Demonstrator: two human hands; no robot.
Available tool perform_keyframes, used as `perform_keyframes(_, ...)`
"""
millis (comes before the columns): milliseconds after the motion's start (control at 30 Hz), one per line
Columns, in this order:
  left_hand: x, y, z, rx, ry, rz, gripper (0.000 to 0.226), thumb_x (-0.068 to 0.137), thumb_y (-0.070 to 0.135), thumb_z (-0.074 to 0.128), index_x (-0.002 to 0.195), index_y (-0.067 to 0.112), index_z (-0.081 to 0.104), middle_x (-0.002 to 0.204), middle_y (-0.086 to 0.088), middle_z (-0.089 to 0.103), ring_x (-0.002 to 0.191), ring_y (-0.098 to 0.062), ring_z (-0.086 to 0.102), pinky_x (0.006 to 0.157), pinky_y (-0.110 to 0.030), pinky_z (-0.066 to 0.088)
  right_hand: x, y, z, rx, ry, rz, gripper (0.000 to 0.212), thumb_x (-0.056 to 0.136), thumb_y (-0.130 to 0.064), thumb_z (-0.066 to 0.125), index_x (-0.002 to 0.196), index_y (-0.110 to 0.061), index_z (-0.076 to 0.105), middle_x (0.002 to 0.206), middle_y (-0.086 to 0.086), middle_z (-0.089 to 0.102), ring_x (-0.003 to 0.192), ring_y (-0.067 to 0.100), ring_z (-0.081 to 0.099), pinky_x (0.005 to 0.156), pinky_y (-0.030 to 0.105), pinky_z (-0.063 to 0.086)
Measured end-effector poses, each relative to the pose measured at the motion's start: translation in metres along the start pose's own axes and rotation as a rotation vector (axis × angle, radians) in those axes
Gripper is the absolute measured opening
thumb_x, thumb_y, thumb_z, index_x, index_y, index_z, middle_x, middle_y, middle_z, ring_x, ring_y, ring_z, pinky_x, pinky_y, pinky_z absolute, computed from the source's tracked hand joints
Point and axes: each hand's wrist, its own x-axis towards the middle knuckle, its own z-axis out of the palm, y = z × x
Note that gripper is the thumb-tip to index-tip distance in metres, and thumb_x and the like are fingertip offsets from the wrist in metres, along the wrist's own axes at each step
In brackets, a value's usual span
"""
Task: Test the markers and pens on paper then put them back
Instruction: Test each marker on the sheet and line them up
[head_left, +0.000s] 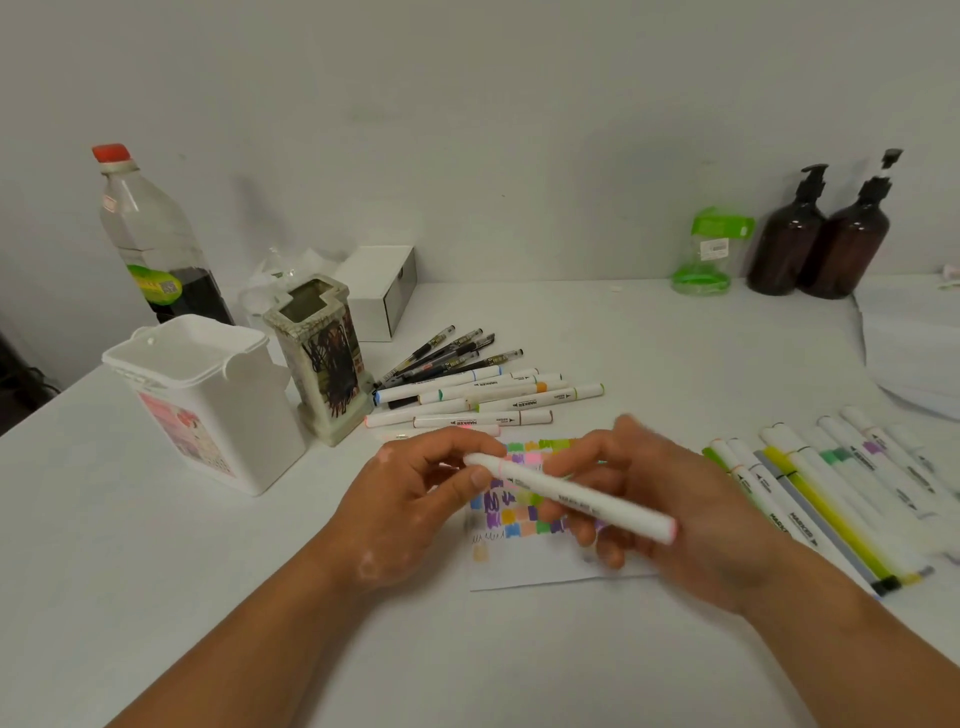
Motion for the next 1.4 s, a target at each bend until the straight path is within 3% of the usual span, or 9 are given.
perform_keyframes(67,0.0,0.001,0.005,0.058,-0.017,0.03,0.024,0.089,0.037,0.064,0.111,0.041,0.07,0.11,0.017,0.07,0.103,-0.012,0.066,0.085,-0.016,0.05,-0.001,0.0,0.003,-0.213,0.018,0.036,0.016,0.082,-0.04,0.07,0.087,-0.024,0.072,0.085,0.016,0.077,0.063,0.019,0.063,0.054,0.025,0.048)
perform_keyframes(167,0.0,0.001,0.008,0.225,-0.083,-0.015,0.046,0.086,0.054,0.06,0.13,0.043,0.057,0.121,0.025,0.063,0.115,0.003,0.057,0.092,-0.01,0.045,-0.003,0.003,0.006,-0.464,0.032,0.055,0.021,0.076,-0.031,0.077,0.096,-0.033,0.07,0.067,0.001,0.074,0.067,0.012,0.071,0.059,0.017,0.049)
perform_keyframes(233,0.001,0.0,0.008,0.35,-0.16,-0.039,0.055,0.086,0.063,0.049,0.137,0.041,0.051,0.124,0.027,0.059,0.114,0.011,0.052,0.093,-0.009,0.042,-0.002,0.004,-0.001,-0.721,0.184,0.014,0.024,0.078,-0.028,0.077,0.098,-0.037,0.07,0.064,-0.005,0.073,0.063,0.003,0.069,0.059,0.011,0.046)
perform_keyframes(367,0.004,-0.003,0.006,0.514,-0.241,-0.001,0.053,0.087,0.065,0.039,0.121,0.037,0.067,0.131,0.025,0.057,0.118,0.01,0.048,0.097,-0.012,0.042,-0.003,-0.005,-0.033,-1.164,0.607,0.002,0.023,0.076,-0.034,0.078,0.097,-0.04,0.069,0.075,-0.014,0.068,0.067,-0.001,0.06,0.052,0.011,0.039)
perform_keyframes(667,0.002,-0.011,-0.009,0.535,-0.14,-0.057,0.043,0.08,0.067,0.049,0.099,0.041,0.077,0.111,0.029,0.064,0.107,0.013,0.051,0.088,-0.011,0.046,-0.011,0.001,-0.054,-1.439,0.694,0.308,0.041,0.073,-0.046,0.073,0.111,-0.04,0.059,0.095,-0.013,0.065,0.086,0.013,0.062,0.072,0.031,0.054)
perform_keyframes(800,0.003,-0.014,-0.01,0.506,-0.11,-0.088,0.04,0.081,0.065,0.054,0.095,0.035,0.076,0.105,0.026,0.066,0.1,0.007,0.057,0.085,-0.018,0.052,-0.008,-0.004,-0.048,-1.438,0.81,0.13,0.022,0.078,-0.035,0.072,0.099,-0.038,0.064,0.079,-0.016,0.065,0.076,0.01,0.061,0.065,0.029,0.05)
perform_keyframes(900,0.003,-0.016,-0.01,0.48,-0.06,-0.094,0.022,0.086,0.053,0.066,0.092,0.034,0.075,0.098,0.025,0.065,0.095,0.003,0.059,0.082,-0.02,0.055,0.013,-0.006,-0.028,-1.409,0.708,-0.062,0.012,0.086,-0.028,0.069,0.094,-0.037,0.071,0.081,-0.019,0.068,0.069,0.004,0.059,0.064,0.027,0.049)
perform_keyframes(1067,0.002,-0.018,-0.014,0.422,0.036,-0.123,0.01,0.086,0.046,0.07,0.09,0.038,0.074,0.091,0.027,0.065,0.092,0.005,0.059,0.076,-0.018,0.055,0.072,-0.002,-0.003,-1.584,0.408,-0.101,0.027,0.099,-0.032,0.056,0.125,-0.033,0.065,0.118,-0.009,0.067,0.104,0.016,0.062,0.089,0.034,0.053)
perform_keyframes(1400,0.002,-0.021,-0.016,0.381,0.048,-0.109,0.007,0.088,0.038,0.072,0.092,0.034,0.076,0.089,0.025,0.066,0.09,0.005,0.059,0.075,-0.014,0.053,0.111,0.006,-0.001,-1.755,0.29,-0.153,0.021,0.102,-0.025,0.049,0.114,-0.03,0.065,0.106,-0.003,0.068,0.09,0.014,0.057,0.08,0.033,0.053)
